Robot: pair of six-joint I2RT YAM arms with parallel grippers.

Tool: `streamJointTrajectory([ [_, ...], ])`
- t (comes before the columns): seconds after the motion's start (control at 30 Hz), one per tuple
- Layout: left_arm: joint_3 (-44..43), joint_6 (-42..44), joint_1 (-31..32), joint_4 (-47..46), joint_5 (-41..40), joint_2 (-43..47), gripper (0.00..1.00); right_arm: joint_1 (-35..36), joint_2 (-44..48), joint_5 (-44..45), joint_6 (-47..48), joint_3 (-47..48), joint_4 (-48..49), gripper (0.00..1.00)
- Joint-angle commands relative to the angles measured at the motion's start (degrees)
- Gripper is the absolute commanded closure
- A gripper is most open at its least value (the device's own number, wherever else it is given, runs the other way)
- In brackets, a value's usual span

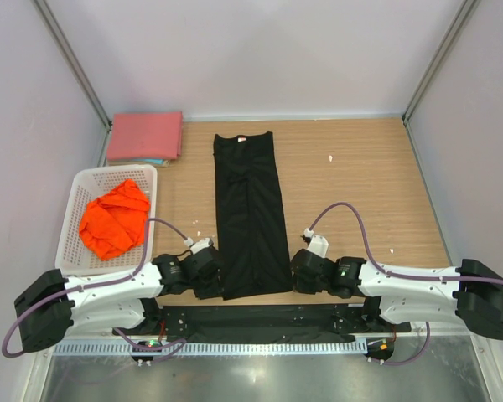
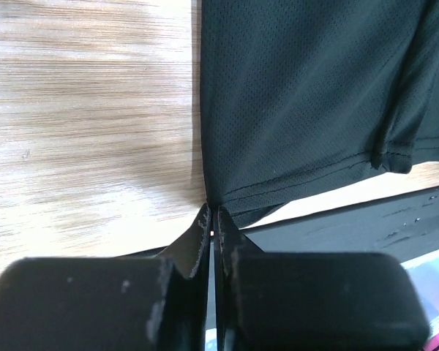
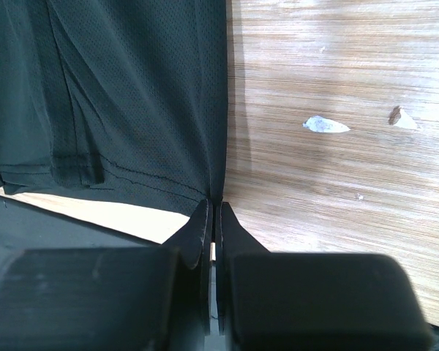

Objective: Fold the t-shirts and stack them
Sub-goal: Fold the tshirt

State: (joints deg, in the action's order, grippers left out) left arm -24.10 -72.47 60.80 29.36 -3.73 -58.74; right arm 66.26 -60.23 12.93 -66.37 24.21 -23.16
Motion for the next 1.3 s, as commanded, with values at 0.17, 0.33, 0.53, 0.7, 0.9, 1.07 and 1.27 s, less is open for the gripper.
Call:
streamJointTrajectory([
  [0.17,-2.2,-1.1,0.1,-0.4,-1.7,2.8,1.0,0.4,1.3,1.5,0.8,2.3,-0.3,0.99],
  [0.33,-2.7,0.0,-2.8,-0.4,-0.7,3.3,1.0,0.4,-0.4,4.8,3.0,5.7,-3.5,0.99],
  [0.53,-5.4,5.7,-10.9,0.5,2.4,2.9,1.0,-0.7,-5.9,7.4,8.5,12.7,-6.5,0.99],
  [0.7,-9.9,10.8,-16.7,-0.2,5.6,-1.9,1.0,-5.9,-10.7,5.4,15.5,18.9,-5.9,0.99],
  [0.9,-20.1,19.5,-26.8,-0.2,10.2,-12.1,1.0,-16.0,-17.3,1.7,26.7,27.5,-6.5,0.99],
  [1.07,-29.9,25.2,-32.5,1.9,10.4,-20.0,1.0,-22.2,-23.8,-1.1,34.2,37.3,-6.9,0.99],
  [1.27,-42.2,30.0,-39.8,2.2,13.7,-32.7,1.0,-29.2,-35.7,-3.3,40.4,49.9,-7.4,0.99],
])
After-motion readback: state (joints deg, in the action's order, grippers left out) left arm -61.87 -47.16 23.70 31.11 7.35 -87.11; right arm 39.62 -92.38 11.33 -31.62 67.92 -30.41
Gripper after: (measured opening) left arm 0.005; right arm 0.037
